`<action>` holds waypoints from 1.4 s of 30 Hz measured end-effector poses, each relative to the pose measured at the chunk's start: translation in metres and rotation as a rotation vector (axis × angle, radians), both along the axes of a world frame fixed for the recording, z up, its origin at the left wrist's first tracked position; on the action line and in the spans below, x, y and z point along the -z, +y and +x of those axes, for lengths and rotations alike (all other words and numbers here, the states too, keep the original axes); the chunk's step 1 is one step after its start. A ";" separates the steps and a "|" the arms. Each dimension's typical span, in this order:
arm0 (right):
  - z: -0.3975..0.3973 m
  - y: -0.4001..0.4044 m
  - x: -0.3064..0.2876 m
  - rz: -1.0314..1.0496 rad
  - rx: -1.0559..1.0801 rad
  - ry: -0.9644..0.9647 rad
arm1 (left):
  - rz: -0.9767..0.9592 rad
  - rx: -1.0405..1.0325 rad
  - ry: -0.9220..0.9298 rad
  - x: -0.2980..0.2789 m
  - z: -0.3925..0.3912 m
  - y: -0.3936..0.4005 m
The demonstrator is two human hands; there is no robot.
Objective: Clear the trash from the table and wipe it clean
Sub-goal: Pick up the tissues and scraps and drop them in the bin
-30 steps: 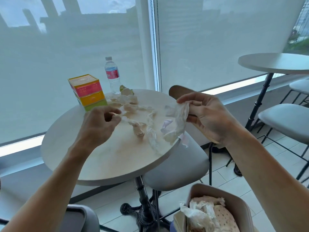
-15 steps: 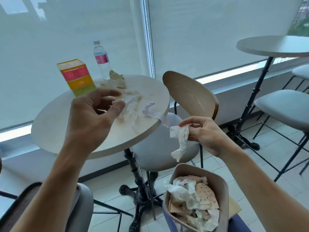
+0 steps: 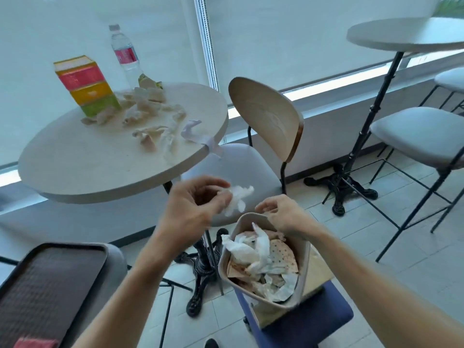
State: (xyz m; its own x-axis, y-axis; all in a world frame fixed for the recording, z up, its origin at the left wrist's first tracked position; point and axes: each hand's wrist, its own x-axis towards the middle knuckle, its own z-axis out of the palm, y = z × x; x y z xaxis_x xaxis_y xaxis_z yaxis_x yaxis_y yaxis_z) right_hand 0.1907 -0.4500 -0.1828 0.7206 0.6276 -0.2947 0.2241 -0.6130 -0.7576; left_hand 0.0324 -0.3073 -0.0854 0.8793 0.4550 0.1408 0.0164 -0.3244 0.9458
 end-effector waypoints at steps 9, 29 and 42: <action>0.009 -0.016 -0.043 0.248 0.058 -0.021 | 0.127 0.137 0.411 0.099 0.014 -0.027; -0.004 0.076 -0.127 0.482 0.060 -0.226 | 0.431 -0.088 -0.004 -0.045 0.002 0.077; -0.003 0.152 -0.146 0.015 -0.130 -0.549 | 0.679 -0.105 0.169 -0.067 0.021 0.185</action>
